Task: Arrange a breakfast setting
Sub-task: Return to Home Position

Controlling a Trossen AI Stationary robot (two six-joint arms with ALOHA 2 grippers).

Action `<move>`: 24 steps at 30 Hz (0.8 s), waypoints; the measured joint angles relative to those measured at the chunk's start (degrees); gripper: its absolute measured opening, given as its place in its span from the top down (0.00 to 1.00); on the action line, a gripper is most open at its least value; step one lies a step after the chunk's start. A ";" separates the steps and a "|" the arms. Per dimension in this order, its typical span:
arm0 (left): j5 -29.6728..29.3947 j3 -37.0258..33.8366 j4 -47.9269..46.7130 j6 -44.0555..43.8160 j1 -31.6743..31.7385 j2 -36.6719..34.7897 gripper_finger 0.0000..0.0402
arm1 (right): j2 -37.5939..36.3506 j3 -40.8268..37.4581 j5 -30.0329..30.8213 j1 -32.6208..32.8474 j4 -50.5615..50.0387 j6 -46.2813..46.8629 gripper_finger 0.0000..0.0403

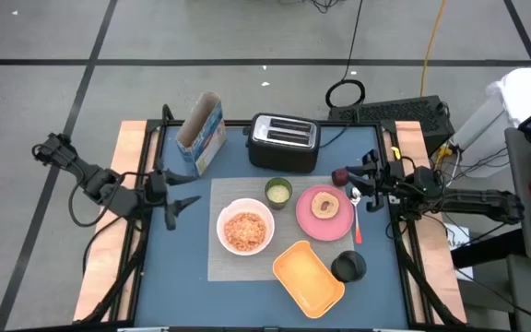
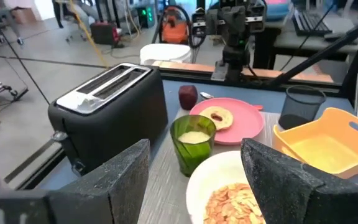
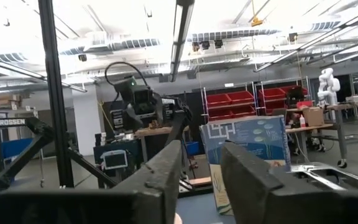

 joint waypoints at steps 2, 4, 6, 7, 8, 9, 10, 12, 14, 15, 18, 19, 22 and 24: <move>-1.52 -3.73 2.16 -0.13 -1.08 -2.82 0.36 | -1.45 0.00 0.00 0.00 -1.90 -0.02 0.76; -2.67 -7.13 4.23 -0.13 -1.80 -5.67 0.36 | -3.10 0.00 0.00 0.00 -4.20 0.00 0.80; -2.88 -10.03 5.68 -0.13 -2.21 -8.40 0.36 | -4.86 0.00 0.00 0.00 -6.02 0.05 0.83; -2.91 -11.34 6.12 -0.08 -2.37 -9.70 0.36 | -5.84 0.00 0.00 0.00 -7.14 0.07 0.84; -2.89 -12.50 6.63 -0.04 -2.52 -11.08 0.36 | -6.84 0.00 0.00 0.00 -8.07 0.04 0.85; -2.89 -13.52 6.81 -0.07 -2.59 -12.45 0.36 | -7.87 0.00 0.00 0.00 -9.01 0.00 0.87; -2.93 -14.52 6.88 -0.15 -2.59 -13.74 0.36 | -8.90 0.00 0.00 0.00 -9.99 0.00 0.88; -4.48 -16.54 6.94 -0.81 -2.59 -16.23 0.36 | -11.09 0.00 0.00 0.00 -11.87 -0.02 0.90; -6.65 -18.73 7.02 -1.58 -2.59 -18.54 0.36 | -13.20 0.00 0.00 0.00 -14.38 -0.02 0.91; -7.75 -19.90 7.16 -1.73 -2.59 -19.59 0.36 | -14.11 0.00 0.00 0.00 -15.67 -0.03 0.92; -10.46 -23.11 9.83 -1.69 -2.56 -22.41 0.36 | -16.72 0.00 0.00 0.00 -19.88 -0.04 0.94; -10.86 -24.16 10.95 -1.49 -2.48 -23.05 0.36 | -17.33 0.00 0.00 0.00 -21.15 -0.04 0.94; -10.80 -26.95 13.24 -1.29 -1.76 -24.52 0.36 | -17.13 0.00 0.02 0.00 -22.52 -0.09 0.96; -10.61 -28.57 13.54 -1.55 -0.85 -24.78 0.36 | -17.08 0.00 0.02 0.00 -22.76 -0.73 0.97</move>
